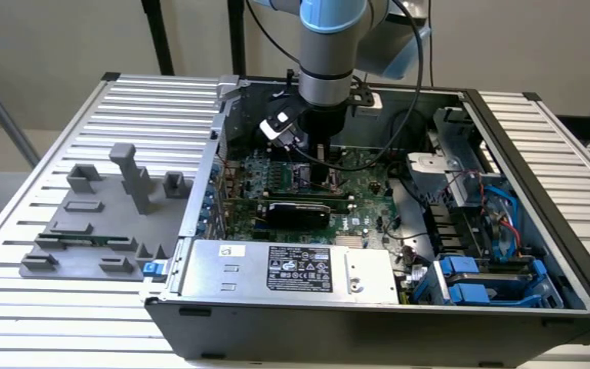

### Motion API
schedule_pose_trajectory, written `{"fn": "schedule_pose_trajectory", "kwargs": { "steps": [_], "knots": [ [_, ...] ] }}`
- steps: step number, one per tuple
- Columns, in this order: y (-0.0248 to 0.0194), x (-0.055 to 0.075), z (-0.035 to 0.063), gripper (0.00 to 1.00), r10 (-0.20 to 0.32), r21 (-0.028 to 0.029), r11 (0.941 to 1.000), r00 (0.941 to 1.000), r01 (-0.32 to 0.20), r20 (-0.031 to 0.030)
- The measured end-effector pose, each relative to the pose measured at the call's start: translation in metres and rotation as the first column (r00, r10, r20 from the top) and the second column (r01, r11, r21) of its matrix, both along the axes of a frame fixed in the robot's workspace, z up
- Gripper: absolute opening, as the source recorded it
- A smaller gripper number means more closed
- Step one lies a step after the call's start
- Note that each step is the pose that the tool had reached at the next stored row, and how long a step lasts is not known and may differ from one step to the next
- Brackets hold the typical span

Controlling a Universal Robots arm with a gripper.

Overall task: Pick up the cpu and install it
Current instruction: 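Place the cpu into insertion slot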

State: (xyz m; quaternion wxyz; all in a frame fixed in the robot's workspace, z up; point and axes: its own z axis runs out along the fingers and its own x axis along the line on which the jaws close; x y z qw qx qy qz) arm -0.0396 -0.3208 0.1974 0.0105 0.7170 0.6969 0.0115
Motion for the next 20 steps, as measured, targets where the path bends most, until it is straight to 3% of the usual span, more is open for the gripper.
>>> {"fn": "schedule_pose_trajectory", "kwargs": {
  "steps": [9, 10, 20],
  "knots": [
    [0.0002, 0.0001, -0.0004, 0.56, 0.0, 0.0007, 1.0, 1.0, 0.0, 0.0004],
    [0.0001, 0.0, -0.0003, 0.62, 0.0, 0.0005, 1.0, 1.0, 0.0, 0.0003],
    [0.0001, 0.0, -0.0002, 0.62, 0.0, 0.0024, 1.0, 1.0, 0.0, 0.0001]
  ]
}}
